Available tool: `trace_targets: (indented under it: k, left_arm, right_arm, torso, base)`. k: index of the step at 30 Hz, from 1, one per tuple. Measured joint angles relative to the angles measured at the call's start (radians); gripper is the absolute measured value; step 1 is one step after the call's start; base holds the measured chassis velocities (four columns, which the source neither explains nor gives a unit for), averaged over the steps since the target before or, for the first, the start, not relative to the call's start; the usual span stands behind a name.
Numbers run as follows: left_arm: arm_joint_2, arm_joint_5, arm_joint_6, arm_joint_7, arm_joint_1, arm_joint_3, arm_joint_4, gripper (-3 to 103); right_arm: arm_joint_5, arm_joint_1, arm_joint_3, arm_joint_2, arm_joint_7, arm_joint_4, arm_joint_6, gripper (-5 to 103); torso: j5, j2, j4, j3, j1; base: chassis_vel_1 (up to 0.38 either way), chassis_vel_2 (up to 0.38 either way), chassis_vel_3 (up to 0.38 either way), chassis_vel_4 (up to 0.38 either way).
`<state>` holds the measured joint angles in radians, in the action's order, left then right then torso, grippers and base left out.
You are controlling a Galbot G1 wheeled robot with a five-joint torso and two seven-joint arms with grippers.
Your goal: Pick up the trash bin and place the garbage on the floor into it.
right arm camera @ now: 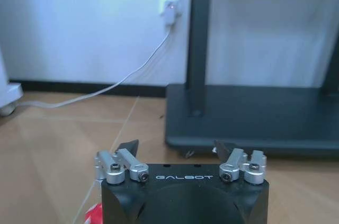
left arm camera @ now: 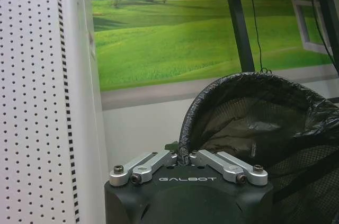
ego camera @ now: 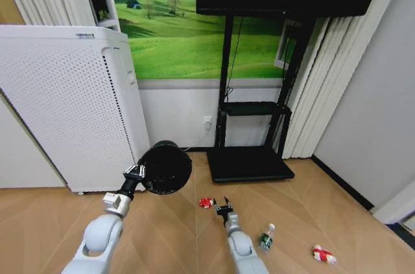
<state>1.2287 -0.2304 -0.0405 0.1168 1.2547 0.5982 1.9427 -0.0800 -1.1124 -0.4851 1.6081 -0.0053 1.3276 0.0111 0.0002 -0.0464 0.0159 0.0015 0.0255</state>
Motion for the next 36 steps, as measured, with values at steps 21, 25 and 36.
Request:
trace_targets:
  k: [21,25,36]
  left_arm:
    - [0.023,-0.001,0.010,-0.007,0.013,-0.021,-0.044,3]
    - [0.024,-0.015,0.013,-0.004,0.001,-0.031,-0.059,3]
    - [0.017,-0.013,0.017,0.000,0.007,-0.034,-0.048,3]
  right_arm:
    - [0.156,-0.058,-0.199,-0.035,0.085,0.295,-0.156,100]
    - [0.183,-0.073,-0.199,-0.048,0.071,0.330,-0.184,100]
    - [0.187,-0.092,-0.179,-0.046,0.029,0.347,-0.196,100]
  torso:
    - [-0.0002,0.000,0.0001,0.000,0.000]
    - [-0.0001,0.000,0.0001,0.000,0.000]
    - [-0.0003,0.000,0.0000,0.000,0.000]
  base:
    - [0.000,0.000,0.000,0.000]
    - [0.000,0.000,0.000,0.000]
    - [0.000,0.000,0.000,0.000]
